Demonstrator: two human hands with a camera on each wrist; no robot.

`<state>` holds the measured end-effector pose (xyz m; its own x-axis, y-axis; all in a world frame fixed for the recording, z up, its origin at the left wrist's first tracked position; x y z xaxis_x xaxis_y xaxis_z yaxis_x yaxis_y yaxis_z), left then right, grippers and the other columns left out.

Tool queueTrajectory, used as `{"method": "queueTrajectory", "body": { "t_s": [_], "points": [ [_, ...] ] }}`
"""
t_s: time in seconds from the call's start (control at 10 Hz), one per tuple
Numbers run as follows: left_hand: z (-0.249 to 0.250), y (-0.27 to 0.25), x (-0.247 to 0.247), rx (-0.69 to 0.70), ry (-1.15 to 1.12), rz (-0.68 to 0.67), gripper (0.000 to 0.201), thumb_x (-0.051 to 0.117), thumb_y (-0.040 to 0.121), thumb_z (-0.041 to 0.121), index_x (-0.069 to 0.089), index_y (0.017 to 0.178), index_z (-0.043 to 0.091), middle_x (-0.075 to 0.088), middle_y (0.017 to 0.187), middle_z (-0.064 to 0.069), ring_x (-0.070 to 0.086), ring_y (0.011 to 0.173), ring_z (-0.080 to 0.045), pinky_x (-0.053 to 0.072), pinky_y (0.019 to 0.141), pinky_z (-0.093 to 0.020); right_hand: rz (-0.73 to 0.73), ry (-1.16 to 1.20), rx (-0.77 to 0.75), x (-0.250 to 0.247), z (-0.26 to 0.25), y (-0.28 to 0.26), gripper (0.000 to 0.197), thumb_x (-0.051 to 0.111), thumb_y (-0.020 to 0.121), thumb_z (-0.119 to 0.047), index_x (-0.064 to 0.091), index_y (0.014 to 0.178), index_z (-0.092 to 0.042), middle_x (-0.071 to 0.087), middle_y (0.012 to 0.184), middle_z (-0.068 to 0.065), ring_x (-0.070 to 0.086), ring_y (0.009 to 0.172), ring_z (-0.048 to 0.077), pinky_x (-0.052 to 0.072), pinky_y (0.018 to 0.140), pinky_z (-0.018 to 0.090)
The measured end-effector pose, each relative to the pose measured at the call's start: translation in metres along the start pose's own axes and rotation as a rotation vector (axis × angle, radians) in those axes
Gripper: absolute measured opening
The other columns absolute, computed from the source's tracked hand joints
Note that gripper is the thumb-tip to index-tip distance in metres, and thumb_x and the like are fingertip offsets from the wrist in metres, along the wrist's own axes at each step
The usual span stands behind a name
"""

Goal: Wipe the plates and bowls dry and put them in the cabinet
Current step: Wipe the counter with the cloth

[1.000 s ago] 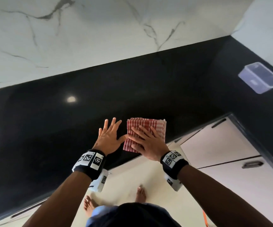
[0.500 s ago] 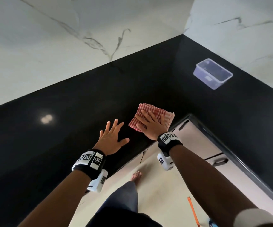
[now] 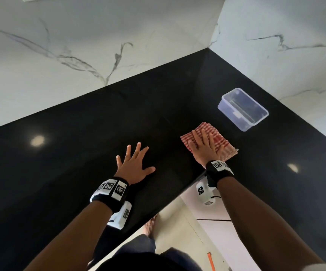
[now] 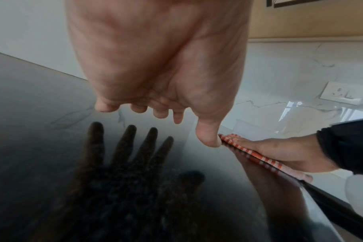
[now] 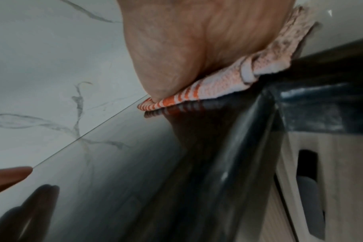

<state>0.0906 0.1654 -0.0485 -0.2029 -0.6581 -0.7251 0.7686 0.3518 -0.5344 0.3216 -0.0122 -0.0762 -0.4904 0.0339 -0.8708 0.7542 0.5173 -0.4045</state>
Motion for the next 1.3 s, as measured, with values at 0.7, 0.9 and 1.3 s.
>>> {"method": "queueTrajectory", "body": {
  "t_s": [0.7, 0.9, 1.3],
  "points": [
    [0.03, 0.078, -0.042, -0.303, -0.102, 0.087, 0.097, 0.059, 0.094, 0.067, -0.001, 0.166, 0.04, -0.023, 0.172, 0.011, -0.026, 0.157, -0.029, -0.005, 0.121, -0.072, -0.237, -0.044, -0.127, -0.068, -0.069, 0.152, 0.061, 0.019, 0.105, -0.057, -0.013, 0.156, -0.047, -0.035, 0.162, -0.009, -0.035, 0.148, 0.028, -0.019, 0.114, 0.067],
    [0.022, 0.082, -0.041, -0.318, -0.117, 0.092, 0.099, 0.065, 0.093, 0.061, 0.0, 0.165, 0.042, -0.024, 0.171, 0.013, -0.024, 0.158, -0.032, 0.0, 0.123, -0.072, -0.296, -0.098, -0.158, -0.078, -0.113, 0.223, 0.065, 0.022, 0.105, -0.06, -0.016, 0.156, -0.045, -0.037, 0.162, -0.005, -0.037, 0.147, 0.03, -0.013, 0.119, 0.064],
    [0.017, 0.088, -0.036, -0.327, -0.116, 0.094, 0.098, 0.064, 0.093, 0.061, -0.003, 0.163, 0.043, -0.028, 0.169, 0.015, -0.028, 0.156, -0.03, -0.002, 0.122, -0.07, -0.292, -0.184, -0.279, -0.112, -0.197, 0.32, 0.066, 0.025, 0.105, -0.06, -0.009, 0.158, -0.043, -0.029, 0.165, -0.006, -0.031, 0.15, 0.031, -0.011, 0.123, 0.058]
  ]
}}
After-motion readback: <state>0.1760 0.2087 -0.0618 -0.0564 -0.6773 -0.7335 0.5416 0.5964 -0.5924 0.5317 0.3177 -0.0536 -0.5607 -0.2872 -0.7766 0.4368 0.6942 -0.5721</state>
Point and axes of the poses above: each hand's wrist, its own y-axis towards the middle knuckle, its own x-axis out of the palm, z = x × y, the point moved 7 cm from there along y, towards the middle knuckle
